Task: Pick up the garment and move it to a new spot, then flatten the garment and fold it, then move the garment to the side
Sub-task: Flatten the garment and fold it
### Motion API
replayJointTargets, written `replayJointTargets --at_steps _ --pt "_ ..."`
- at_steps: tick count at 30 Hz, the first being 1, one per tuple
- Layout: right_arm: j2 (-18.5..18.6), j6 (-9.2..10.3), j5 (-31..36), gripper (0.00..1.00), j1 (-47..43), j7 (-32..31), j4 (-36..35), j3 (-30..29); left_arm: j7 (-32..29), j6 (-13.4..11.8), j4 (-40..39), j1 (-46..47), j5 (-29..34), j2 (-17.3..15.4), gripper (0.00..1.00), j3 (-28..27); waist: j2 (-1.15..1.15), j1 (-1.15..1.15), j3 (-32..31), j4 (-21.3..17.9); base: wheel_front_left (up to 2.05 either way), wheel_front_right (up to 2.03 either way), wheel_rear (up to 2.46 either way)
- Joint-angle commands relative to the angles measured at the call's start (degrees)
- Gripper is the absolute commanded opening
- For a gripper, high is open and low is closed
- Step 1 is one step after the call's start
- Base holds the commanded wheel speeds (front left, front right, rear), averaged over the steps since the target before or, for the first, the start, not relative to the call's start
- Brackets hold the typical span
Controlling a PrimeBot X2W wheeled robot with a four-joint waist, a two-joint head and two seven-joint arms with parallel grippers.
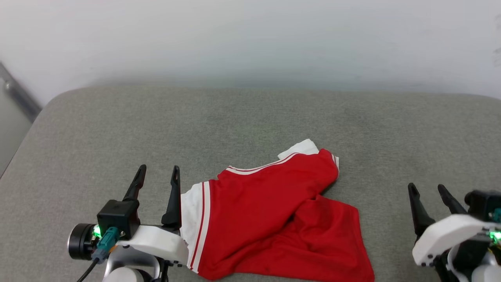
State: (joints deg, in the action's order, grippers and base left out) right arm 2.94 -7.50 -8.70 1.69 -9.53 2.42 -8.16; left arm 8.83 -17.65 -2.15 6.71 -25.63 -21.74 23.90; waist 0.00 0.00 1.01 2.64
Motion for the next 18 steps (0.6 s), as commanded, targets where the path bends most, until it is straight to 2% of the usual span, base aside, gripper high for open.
replayJointTargets --at_steps 1,7,12,18 --pt "-0.08 0.02 -0.82 1.00 2.39 -1.01 0.78 -0.18 0.35 0.01 -0.23 0.57 0.18 0.15 1.00 0.10 0.00 0.00 0.74 0.76 0.00 0.00 0.00" --pt "2.36 0.02 -2.19 1.00 11.53 -11.34 10.62 -0.10 1.53 0.74 0.04 2.54 0.35 1.71 1.00 1.11 0.00 0.00 4.06 4.42 0.00 0.00 0.00" --pt "5.76 0.01 -5.80 1.00 19.70 -18.99 17.93 6.17 2.66 1.63 1.18 4.76 0.43 3.27 1.00 2.06 0.00 0.00 7.67 7.75 0.00 0.00 0.00" --pt "9.25 0.02 -9.92 1.00 28.05 -23.24 28.47 14.29 4.37 3.16 3.82 7.67 0.01 5.52 1.00 2.78 0.00 0.00 11.32 11.49 0.00 0.00 0.00"
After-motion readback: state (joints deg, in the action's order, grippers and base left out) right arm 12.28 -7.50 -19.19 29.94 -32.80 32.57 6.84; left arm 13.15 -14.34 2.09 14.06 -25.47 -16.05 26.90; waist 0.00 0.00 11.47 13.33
